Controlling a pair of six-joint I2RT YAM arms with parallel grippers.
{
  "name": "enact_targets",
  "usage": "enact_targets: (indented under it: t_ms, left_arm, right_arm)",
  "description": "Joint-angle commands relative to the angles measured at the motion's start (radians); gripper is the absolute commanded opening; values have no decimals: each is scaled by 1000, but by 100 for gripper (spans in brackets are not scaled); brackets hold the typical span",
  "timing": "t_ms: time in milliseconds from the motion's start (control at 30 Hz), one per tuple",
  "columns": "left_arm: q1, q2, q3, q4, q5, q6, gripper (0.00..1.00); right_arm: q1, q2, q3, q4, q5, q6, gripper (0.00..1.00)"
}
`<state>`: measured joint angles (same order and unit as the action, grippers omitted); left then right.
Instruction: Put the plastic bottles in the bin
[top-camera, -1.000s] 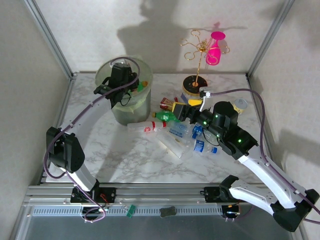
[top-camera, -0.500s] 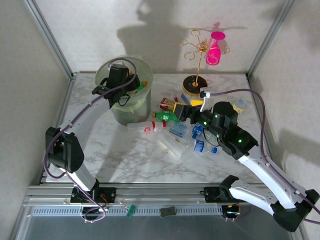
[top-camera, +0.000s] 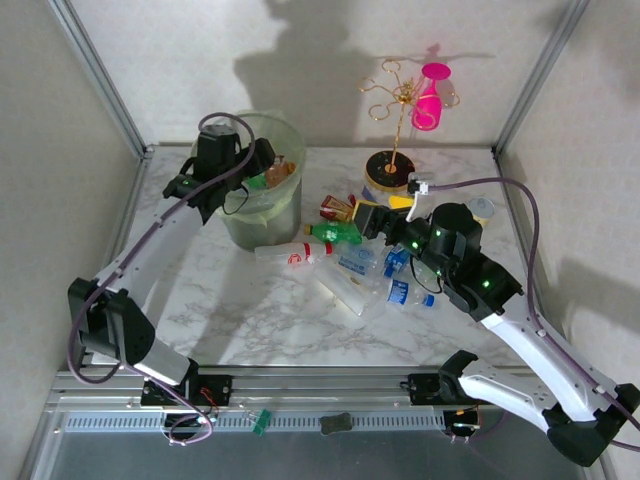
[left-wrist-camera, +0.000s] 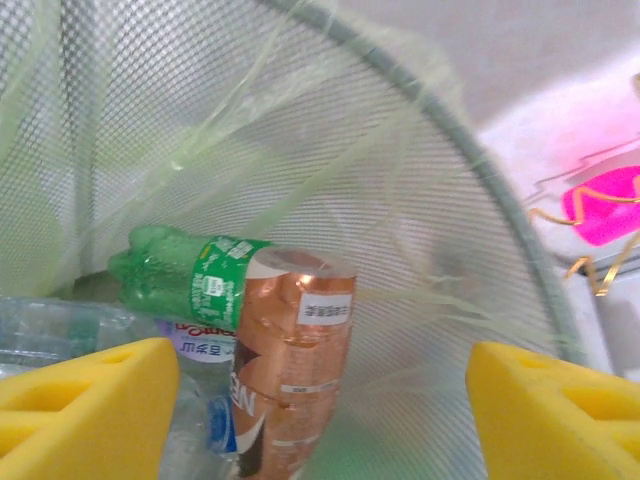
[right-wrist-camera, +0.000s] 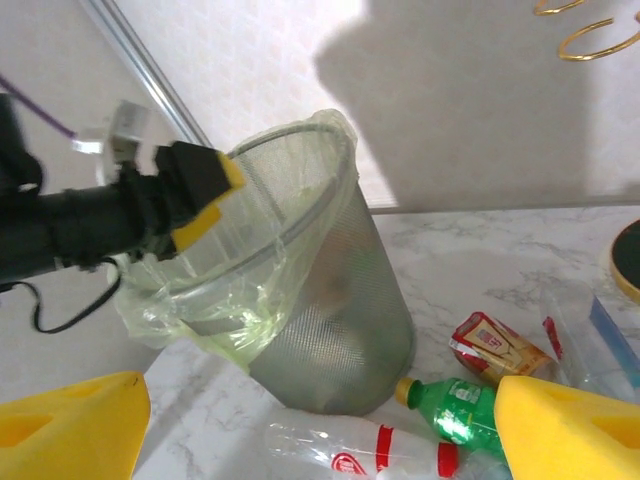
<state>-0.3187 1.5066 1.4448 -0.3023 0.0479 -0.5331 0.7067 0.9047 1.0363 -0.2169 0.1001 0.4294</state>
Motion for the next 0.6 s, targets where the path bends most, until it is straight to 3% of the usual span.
enact_targets:
  t_ms: [0, 167, 400, 567]
  left_arm:
    - [4, -94, -2, 67, 89, -53, 74]
    - [-48, -163, 3, 40, 129, -13, 72]
    - [-236, -292, -89, 14, 69, 146, 72]
    - [-255, -368, -213, 42, 98, 183, 71]
  right_arm:
    - [-1, -11, 34, -32, 73, -14, 89]
    - [-1, -9, 31, -69, 139, 7, 89]
    - [-3, 14, -45, -159, 263, 52, 89]
    - [-59, 82, -86, -218, 265, 58, 89]
